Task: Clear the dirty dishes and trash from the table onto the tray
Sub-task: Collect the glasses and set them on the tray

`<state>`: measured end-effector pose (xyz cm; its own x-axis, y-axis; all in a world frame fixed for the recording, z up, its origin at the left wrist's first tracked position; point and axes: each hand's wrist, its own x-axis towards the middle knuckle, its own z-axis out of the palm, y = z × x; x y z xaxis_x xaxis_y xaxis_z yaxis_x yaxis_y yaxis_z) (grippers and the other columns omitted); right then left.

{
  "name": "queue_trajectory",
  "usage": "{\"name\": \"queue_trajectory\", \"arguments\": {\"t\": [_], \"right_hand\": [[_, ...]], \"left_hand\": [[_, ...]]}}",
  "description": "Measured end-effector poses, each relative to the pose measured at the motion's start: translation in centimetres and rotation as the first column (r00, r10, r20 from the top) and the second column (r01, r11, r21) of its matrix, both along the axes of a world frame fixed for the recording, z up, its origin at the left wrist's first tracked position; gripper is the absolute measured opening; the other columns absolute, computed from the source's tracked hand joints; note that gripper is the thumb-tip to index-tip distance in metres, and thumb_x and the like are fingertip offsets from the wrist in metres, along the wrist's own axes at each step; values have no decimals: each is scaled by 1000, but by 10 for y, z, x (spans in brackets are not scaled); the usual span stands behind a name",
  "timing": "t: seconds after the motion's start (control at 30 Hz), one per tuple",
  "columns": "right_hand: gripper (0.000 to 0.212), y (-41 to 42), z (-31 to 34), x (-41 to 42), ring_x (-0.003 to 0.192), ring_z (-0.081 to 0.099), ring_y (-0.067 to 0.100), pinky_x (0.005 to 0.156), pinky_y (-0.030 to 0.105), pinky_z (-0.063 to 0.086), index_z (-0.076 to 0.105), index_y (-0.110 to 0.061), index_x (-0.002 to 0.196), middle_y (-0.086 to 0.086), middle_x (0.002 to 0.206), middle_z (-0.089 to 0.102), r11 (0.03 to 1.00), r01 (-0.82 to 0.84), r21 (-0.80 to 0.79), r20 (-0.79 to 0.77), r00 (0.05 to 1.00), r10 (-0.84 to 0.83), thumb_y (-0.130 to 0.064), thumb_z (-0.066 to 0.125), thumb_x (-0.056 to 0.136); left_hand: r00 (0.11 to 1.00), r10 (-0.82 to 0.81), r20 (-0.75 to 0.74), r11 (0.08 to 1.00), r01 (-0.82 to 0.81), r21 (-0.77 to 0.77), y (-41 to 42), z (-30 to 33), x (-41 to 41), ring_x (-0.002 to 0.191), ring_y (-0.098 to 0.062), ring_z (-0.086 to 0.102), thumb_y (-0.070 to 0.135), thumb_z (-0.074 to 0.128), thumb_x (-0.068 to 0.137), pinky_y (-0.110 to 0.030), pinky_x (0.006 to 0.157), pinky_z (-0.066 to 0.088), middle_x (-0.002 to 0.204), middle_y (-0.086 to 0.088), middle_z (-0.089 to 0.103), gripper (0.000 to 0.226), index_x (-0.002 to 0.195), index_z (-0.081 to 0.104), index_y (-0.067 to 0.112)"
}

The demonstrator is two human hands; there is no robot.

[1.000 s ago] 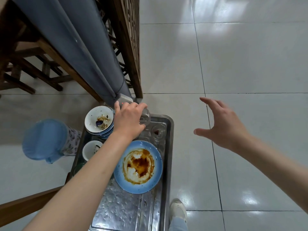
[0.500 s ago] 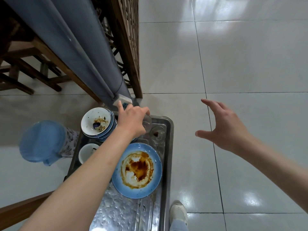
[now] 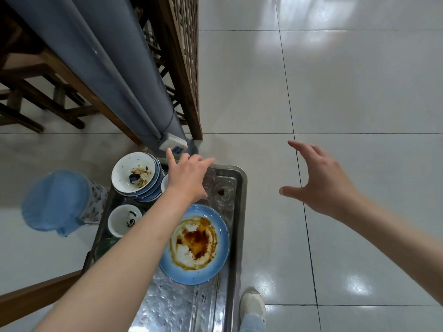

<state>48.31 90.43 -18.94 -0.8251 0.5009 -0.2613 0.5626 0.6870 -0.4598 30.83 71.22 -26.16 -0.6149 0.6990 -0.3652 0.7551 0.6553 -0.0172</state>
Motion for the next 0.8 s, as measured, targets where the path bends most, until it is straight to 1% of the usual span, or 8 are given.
{"name": "queue_trajectory", "arguments": {"t": [0.1, 0.23, 0.33, 0.47, 0.6, 0.8], "right_hand": [[98, -4, 4, -4, 128, 38, 19, 93, 30, 36, 27, -32, 145, -5, 142, 38, 1000, -3, -6, -4, 1000, 3, -32, 83, 65], [98, -14, 12, -8, 129, 37, 20, 95, 31, 36, 27, -31, 145, -4, 143, 38, 1000, -18, -22, -17, 1000, 18, -32, 83, 65], [101, -27, 23, -10, 131, 35, 21, 98, 29, 34, 24, -31, 146, -3, 144, 36, 999, -33, -27, -19, 999, 32, -32, 84, 65], [105, -52, 43, -8, 133, 33, 23, 105, 36, 33, 20, -31, 148, -2, 146, 35, 998, -52, -20, -23, 998, 51, -32, 84, 64], [109, -88, 64, 1, 135, 30, 23, 110, 38, 30, 17, -31, 149, -2, 149, 32, 998, -52, -21, -31, 998, 52, -31, 85, 64], [112, -161, 87, 23, 135, 29, 22, 107, 39, 32, 13, -33, 149, -2, 150, 30, 999, -3, -38, -34, 999, 2, -32, 85, 64]], "left_hand": [[999, 53, 13, 999, -53, -10, -6, 12, -4, 141, -27, 21, 55, 78, 63, -66, 108, 5, 153, -1, 27, 109, 148, 13, 35], [989, 147, -32, 986, -144, 81, -23, 40, -3, 145, -30, 5, 60, 77, 60, -66, 108, 5, 158, -4, 8, 119, 149, 2, 33], [977, 211, -41, 969, -204, 139, -45, 68, 4, 145, -31, -3, 60, 79, 58, -65, 109, 2, 159, -5, -1, 127, 149, -5, 32], [970, 242, -36, 953, -230, 198, -74, 107, 18, 145, -30, -7, 64, 79, 52, -65, 108, 0, 159, -5, -3, 134, 149, -7, 32], [970, 239, -38, 947, -224, 232, -105, 136, 34, 145, -28, -8, 66, 78, 52, -64, 109, -1, 159, -2, -4, 134, 148, -10, 33], [981, 187, -45, 946, -168, 276, -167, 163, 53, 145, -27, -5, 66, 76, 55, -58, 112, 0, 159, -1, 0, 130, 148, -9, 33]]}}
